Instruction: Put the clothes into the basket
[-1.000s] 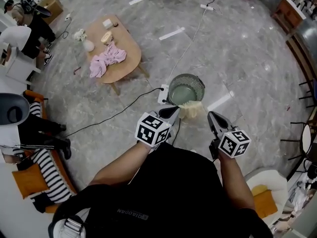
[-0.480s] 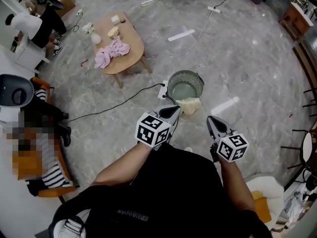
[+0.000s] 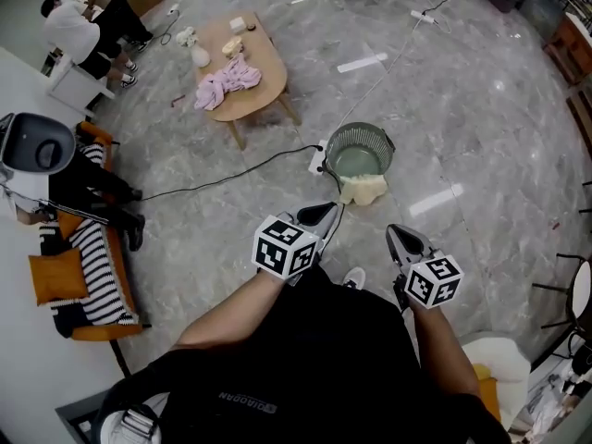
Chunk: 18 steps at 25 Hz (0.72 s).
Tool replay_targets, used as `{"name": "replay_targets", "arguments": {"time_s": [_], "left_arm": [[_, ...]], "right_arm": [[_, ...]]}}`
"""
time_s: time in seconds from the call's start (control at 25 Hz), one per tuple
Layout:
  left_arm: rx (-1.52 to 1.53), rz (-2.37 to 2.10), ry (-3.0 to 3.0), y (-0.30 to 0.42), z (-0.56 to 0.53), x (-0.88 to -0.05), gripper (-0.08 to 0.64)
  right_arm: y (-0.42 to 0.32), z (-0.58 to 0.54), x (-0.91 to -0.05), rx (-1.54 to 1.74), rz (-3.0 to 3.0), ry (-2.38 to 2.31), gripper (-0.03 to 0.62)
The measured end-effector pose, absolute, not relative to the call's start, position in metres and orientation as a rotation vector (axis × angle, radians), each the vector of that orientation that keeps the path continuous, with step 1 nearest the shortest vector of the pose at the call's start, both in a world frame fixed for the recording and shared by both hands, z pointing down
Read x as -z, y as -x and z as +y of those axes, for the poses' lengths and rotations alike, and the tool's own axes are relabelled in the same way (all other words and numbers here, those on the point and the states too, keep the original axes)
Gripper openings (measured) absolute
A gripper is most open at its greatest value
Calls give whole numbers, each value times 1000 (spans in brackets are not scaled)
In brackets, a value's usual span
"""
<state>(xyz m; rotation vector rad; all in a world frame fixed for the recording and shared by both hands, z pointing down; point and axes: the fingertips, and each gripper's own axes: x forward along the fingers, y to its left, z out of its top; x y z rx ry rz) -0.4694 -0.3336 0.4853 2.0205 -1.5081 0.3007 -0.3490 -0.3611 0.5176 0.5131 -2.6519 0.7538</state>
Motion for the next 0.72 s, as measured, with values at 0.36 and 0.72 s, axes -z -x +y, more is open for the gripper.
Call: {"name": "replay_targets", "arguments": {"time_s": [0.36,0.72], "left_arm": [[-381,-1439,-2088,488,-331,-486,0],[-399,-1369,-2129,542,-320,-486,0]], "right_arm": [[367,-350,-509,-798,-2670,-615,14],[424,-338,-510,-832,-2652,-729,14]]}}
